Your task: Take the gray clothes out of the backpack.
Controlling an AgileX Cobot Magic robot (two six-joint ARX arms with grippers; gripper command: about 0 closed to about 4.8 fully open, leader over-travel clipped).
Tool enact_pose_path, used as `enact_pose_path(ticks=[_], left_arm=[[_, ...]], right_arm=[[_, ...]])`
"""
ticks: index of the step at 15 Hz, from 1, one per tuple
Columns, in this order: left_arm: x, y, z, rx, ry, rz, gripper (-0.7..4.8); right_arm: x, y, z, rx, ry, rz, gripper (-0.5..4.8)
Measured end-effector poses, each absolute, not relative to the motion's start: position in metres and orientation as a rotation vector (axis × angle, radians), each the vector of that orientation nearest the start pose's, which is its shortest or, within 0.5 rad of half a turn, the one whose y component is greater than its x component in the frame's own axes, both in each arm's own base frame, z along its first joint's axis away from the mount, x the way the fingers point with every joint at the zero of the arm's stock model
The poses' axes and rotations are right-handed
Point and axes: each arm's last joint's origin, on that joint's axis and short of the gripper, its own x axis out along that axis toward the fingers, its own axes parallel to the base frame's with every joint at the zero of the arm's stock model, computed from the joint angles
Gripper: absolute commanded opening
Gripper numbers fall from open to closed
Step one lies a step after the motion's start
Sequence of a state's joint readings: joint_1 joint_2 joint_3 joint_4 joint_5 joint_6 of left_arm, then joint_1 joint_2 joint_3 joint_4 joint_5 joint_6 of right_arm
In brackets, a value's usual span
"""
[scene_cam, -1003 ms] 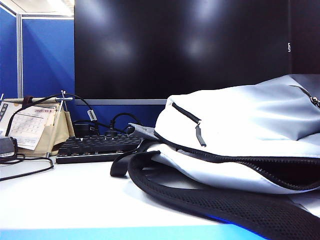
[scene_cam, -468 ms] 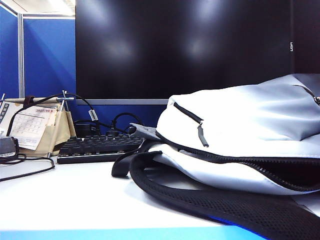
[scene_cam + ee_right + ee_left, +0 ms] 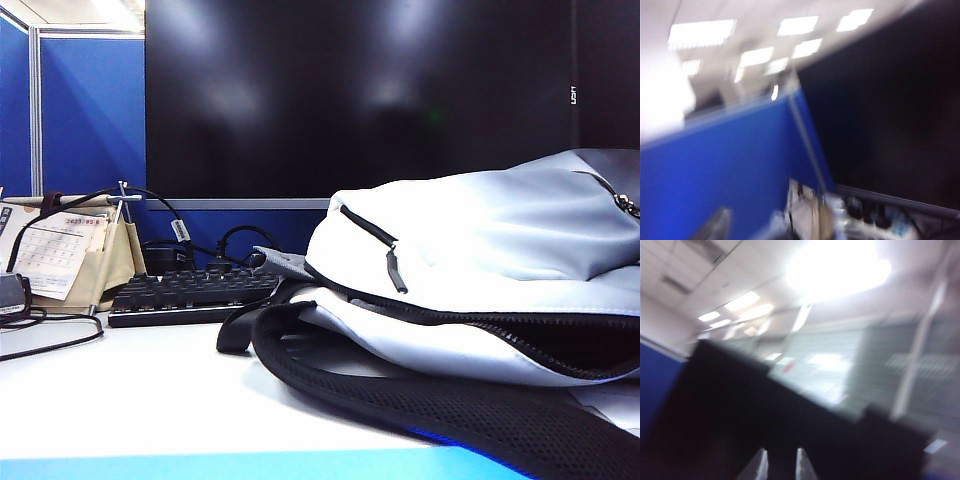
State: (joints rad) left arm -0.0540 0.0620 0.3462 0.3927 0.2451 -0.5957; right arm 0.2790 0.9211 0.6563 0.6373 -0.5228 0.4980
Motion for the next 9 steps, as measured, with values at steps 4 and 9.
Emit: enact_pose_path(ticks=[4, 9], left_arm=[[0.053, -0.011, 0.308, -0.347, -0.495, -0.427, 0.89], [0.059, -0.011, 0.301, -0.315, -0.41, -0.402, 0.89]], right_arm=[[0.252, 0.143, 0.279, 0.156, 0.127, 0.739, 4.79], [0.276, 0.164, 0.202, 0.04, 0.494, 0.572, 0.18]])
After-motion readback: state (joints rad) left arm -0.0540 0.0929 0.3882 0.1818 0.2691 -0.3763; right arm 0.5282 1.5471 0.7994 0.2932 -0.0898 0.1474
